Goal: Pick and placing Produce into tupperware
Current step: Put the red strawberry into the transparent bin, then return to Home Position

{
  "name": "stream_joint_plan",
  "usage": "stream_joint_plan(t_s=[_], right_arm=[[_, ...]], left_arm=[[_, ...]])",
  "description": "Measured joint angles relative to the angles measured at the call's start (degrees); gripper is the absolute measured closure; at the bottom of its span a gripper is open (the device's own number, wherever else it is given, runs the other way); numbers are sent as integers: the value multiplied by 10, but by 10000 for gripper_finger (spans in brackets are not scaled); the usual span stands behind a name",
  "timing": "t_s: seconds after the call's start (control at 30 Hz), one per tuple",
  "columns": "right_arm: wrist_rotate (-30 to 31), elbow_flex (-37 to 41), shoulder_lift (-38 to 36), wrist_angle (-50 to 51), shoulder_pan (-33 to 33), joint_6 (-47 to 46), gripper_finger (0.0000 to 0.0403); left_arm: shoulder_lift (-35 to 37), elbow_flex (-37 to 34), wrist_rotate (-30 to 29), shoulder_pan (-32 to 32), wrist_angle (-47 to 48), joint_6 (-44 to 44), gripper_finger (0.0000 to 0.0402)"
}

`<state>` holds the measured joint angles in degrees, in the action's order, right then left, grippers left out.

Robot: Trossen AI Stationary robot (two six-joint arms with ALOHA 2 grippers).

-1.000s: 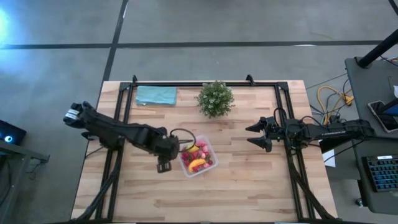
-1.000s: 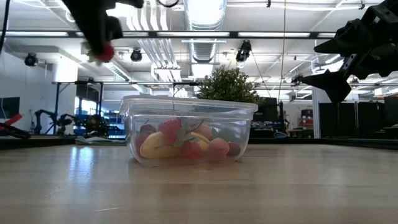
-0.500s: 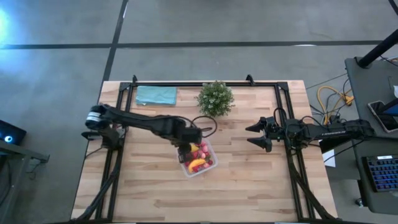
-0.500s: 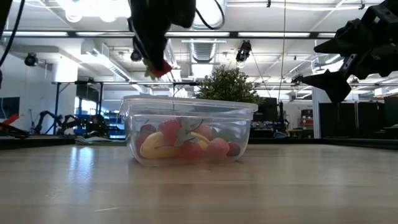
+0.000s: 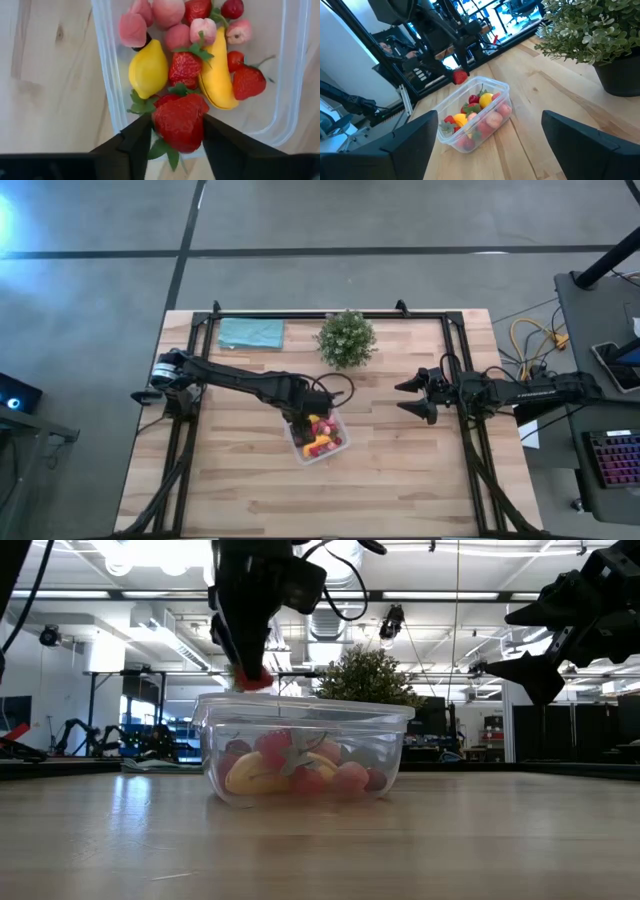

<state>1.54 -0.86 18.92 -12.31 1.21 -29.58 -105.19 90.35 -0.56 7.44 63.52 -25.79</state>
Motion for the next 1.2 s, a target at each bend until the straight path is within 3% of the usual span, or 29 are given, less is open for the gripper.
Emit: stream_joint_plan(t_s=[0.23, 0.4, 1.0, 1.2], right_arm=[[0, 0, 0, 0, 0, 0, 55], [0, 0, 0, 0, 0, 0, 54], [0, 0, 0, 0, 0, 0, 57], [0, 0, 0, 0, 0, 0, 53]], left_arm=[[11, -2, 2, -1, 0, -38, 168], [24, -3, 2, -1, 2, -39, 132], [70, 11, 30, -1, 23, -43, 125], [123, 25, 39, 0, 1, -142, 125]])
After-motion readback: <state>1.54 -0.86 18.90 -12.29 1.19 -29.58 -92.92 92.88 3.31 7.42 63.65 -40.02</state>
